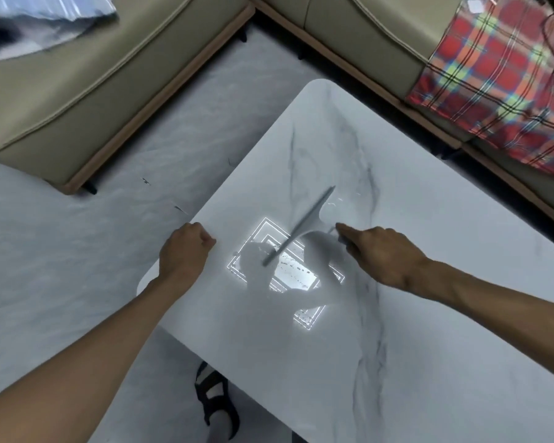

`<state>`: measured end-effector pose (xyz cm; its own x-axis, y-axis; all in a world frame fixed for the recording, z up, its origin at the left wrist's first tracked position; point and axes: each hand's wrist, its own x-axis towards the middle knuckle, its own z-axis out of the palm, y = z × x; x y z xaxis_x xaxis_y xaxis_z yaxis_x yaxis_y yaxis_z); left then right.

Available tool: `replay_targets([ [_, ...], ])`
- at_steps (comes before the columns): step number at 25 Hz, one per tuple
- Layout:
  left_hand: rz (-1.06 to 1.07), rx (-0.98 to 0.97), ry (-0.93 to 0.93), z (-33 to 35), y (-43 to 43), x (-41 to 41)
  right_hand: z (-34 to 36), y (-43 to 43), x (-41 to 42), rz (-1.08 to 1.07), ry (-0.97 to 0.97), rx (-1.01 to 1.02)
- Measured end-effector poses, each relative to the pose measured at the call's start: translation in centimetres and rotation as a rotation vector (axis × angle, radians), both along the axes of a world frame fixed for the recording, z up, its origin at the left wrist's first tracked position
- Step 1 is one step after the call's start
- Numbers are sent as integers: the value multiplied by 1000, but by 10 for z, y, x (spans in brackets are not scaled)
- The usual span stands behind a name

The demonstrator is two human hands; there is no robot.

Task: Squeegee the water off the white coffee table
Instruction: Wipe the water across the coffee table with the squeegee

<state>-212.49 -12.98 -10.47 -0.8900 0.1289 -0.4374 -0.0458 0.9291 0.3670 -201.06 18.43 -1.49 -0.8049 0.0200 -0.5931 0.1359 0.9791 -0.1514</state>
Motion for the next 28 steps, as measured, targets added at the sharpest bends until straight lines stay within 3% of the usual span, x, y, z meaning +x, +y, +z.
replay_targets([
  [6,108,-11,35,-3,-48,12,-31,-80,-105,-145,171,-198],
  [12,135,-16,-232,-19,-62,21,-34,-68,-37,40,33,-108],
  [17,220,68,-223,-12,-65,18,-5,-42,-9,108,70,-56],
  [20,364,91,-71,-2,-83,13,-19,-95,-43,243,73,-217],
  [23,536,86,-16,8,-108,11,-52,-181,-59,568,110,-213],
  [25,561,38,-39,7,-126,14,-65,-220,-57,646,74,-215],
  [28,494,52,-183,1,-137,26,-74,-218,-51,587,68,-217],
])
